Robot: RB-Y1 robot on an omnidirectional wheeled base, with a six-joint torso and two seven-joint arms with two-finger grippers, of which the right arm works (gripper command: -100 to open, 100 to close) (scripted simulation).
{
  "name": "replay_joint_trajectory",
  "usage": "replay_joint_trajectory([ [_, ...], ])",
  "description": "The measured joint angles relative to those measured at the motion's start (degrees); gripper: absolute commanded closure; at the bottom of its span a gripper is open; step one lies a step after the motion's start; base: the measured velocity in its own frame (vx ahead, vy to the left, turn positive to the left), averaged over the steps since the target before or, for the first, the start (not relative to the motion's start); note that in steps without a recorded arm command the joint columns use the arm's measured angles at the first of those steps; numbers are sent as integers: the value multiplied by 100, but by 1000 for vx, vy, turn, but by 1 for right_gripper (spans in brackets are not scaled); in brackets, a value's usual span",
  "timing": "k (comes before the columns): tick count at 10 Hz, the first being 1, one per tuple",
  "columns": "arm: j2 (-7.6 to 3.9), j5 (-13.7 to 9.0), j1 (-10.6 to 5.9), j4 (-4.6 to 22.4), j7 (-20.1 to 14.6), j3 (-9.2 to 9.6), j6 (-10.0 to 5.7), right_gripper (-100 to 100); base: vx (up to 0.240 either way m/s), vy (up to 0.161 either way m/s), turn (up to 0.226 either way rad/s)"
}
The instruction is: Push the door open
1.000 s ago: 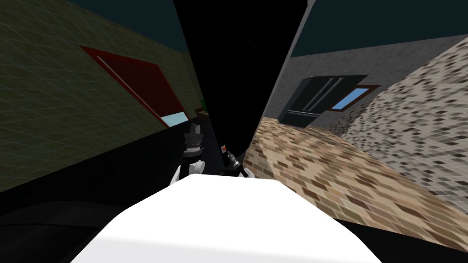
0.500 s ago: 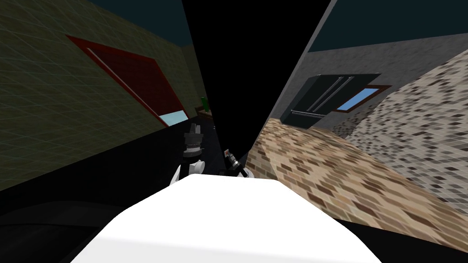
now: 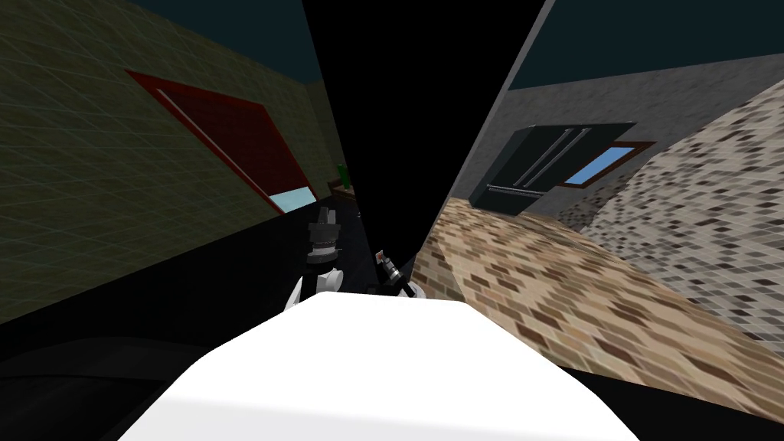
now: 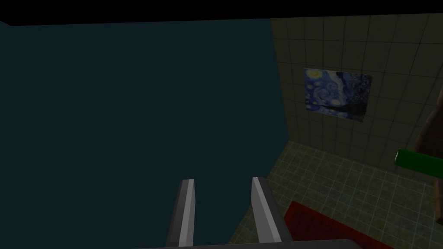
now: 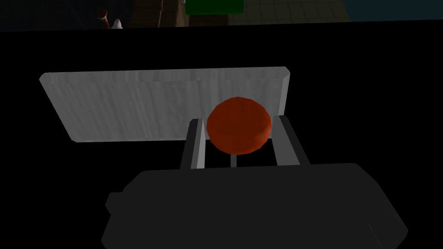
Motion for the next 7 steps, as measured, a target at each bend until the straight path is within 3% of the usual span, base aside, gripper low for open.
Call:
replay_joint_trajectory([
  [2,-92,-18,55,-49,8,-63,42,100,63,166,-53],
  [7,-154,-98,14,27,77,-345,-32,100,124,169,-39],
])
